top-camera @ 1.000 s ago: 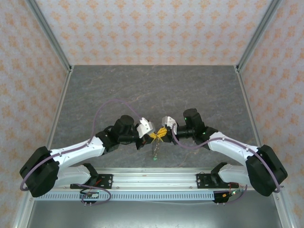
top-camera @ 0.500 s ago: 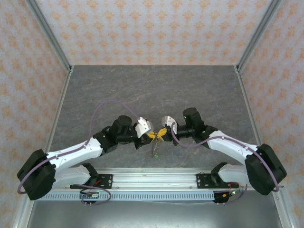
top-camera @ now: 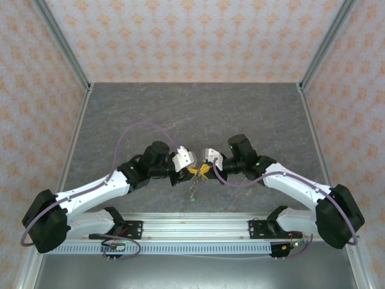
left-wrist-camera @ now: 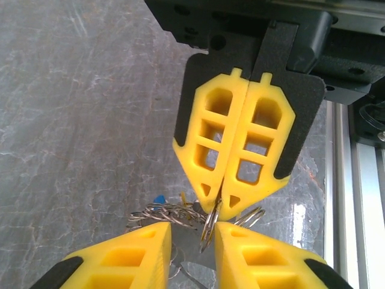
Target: Put the keys on the keyring
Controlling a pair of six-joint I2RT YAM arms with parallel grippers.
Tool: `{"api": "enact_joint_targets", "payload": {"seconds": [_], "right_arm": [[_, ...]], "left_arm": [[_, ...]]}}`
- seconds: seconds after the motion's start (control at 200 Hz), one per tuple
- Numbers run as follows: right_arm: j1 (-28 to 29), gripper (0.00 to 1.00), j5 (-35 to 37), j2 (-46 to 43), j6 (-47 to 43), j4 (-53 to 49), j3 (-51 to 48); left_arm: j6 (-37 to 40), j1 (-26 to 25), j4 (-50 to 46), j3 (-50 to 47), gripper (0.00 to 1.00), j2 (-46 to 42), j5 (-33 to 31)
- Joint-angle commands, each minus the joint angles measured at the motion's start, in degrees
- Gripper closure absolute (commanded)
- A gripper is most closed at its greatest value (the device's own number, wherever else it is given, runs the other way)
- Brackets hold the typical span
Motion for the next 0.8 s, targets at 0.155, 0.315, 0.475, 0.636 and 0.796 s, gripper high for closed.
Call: {"api": "enact_joint_targets", "payload": {"seconds": [0.155,0.315,0.475,0.636,0.796], "right_arm": [[0.4,1.0,-1.6,-1.5,-1.0,1.6,2.0],[0.4,1.0,-3.2,-1.5,0.3,3.1,1.9],[0.4,1.0,-3.3,-1.2,0.6,3.4,1.9],[0.5,1.0,-2.0,-1.6,1.2,5.0,0.7],[0.5,1.0,-1.6,-0.6,2.7,7.2,0.1]], "left_arm": [[2.4,0.0,-2.4,1.8,0.75,0.8,2.0],[3.6,0.0,-4.2,3.2,0.82,2.6,2.7],[4.0,0.0,-3.8,3.9,0.93,3.9,3.4],[3.8,0.0,-4.3,4.6,0.91,4.0,4.5],[2.5,0.0,-3.0,3.9,1.0,3.2,3.6]]}}
